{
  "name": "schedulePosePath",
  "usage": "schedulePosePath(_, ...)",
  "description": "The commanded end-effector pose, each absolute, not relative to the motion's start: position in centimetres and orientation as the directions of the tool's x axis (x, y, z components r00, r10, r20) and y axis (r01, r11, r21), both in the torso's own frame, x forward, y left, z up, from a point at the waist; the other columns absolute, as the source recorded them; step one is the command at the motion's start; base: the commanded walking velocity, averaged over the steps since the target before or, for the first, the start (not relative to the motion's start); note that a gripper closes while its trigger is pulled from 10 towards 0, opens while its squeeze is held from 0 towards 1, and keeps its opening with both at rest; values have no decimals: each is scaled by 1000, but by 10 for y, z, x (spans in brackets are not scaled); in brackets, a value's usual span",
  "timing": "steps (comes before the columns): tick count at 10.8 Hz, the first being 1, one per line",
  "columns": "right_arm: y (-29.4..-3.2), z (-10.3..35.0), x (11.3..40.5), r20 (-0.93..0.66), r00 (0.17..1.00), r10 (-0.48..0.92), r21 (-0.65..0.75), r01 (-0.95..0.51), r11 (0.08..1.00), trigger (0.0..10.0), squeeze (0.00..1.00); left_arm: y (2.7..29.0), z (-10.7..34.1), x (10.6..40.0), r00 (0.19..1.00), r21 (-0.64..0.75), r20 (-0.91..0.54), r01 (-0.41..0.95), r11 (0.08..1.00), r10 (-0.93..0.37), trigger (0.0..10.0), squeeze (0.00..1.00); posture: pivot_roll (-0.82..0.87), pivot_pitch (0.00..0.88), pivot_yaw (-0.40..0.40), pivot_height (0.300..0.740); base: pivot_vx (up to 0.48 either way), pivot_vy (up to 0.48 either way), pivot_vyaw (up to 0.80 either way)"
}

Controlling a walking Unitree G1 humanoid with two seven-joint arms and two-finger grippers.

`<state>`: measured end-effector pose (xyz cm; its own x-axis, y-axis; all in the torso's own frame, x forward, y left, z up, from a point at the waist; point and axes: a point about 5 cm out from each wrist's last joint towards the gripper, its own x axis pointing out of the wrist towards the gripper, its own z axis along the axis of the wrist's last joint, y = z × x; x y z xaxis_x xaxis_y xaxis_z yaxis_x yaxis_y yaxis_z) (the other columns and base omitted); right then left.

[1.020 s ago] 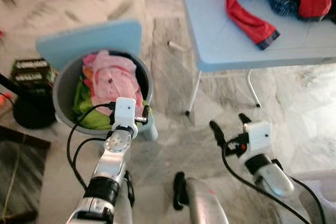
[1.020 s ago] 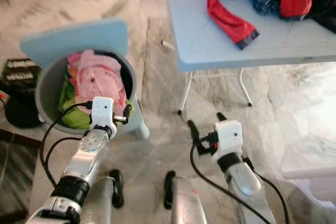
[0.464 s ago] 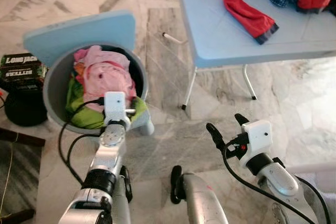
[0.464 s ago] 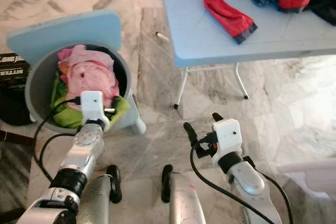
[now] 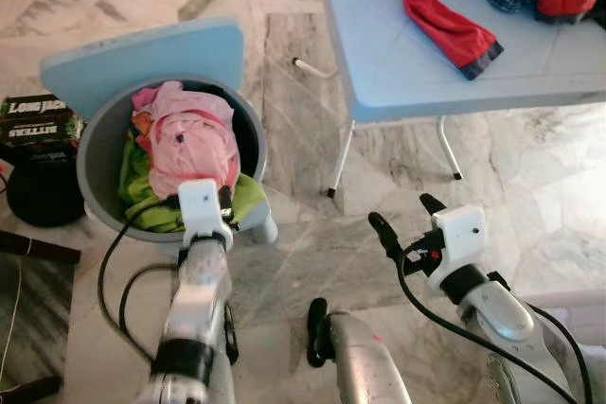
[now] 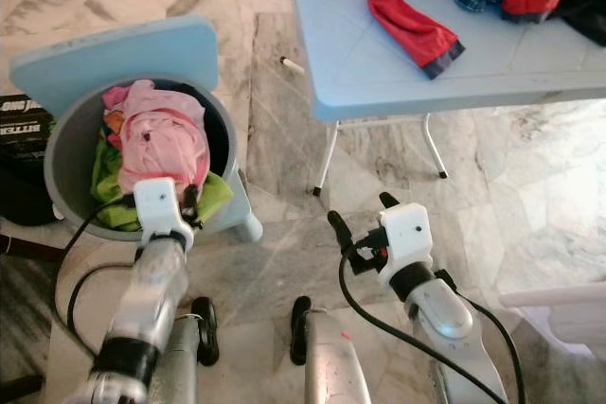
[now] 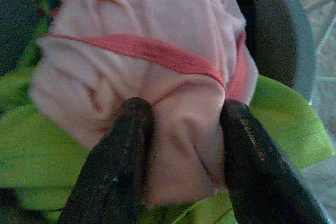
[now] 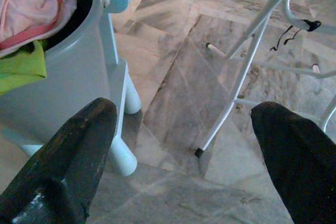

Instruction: Hang hanger

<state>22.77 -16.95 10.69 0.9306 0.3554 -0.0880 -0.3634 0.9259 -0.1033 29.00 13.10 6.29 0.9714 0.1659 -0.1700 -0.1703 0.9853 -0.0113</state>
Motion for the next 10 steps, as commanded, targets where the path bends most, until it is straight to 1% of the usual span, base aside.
schedulePosePath(1,-173,100,224,-122,929,351,-103,-363,926,10000,0,127,59,282,967,1,-183,-179,984,177,3451,0,-151,344,-109,740,0,0,0)
schedulePosePath(2,-172,99,224,-122,927,356,-108,-369,923,10000,0,128,62,281,977,14,-161,-142,990,142,10000,129,-148,342,-111,740,0,0,0)
schedulePosePath(3,-171,100,225,-119,926,357,-113,-370,922,10000,0,134,66,282,978,19,-140,-154,988,155,10000,1000,-148,342,-111,740,0,0,0)
schedulePosePath(4,-172,100,227,-116,927,356,-118,-369,922,10000,0,137,70,285,978,18,-138,-159,987,160,10000,1000,-149,339,-116,740,0,0,0)
schedulePosePath(7,-174,101,228,-113,931,348,-128,-361,924,10000,0,150,77,294,979,93,-110,-164,982,174,10000,1000,-149,339,-115,740,0,0,0)
schedulePosePath(8,-172,100,228,-113,929,353,-128,-365,922,10000,0,154,75,294,977,74,-130,-162,984,170,10000,1000,-142,337,-114,740,0,0,0)
schedulePosePath(9,-171,100,228,-108,928,356,-137,-368,920,10000,0,159,73,293,969,72,-146,-191,979,200,10000,1000,-143,335,-114,740,0,0,0)
schedulePosePath(10,-172,101,229,-104,931,351,-141,-363,921,10000,0,158,78,293,975,105,-110,-180,978,191,10000,1000,-143,335,-114,740,0,0,0)
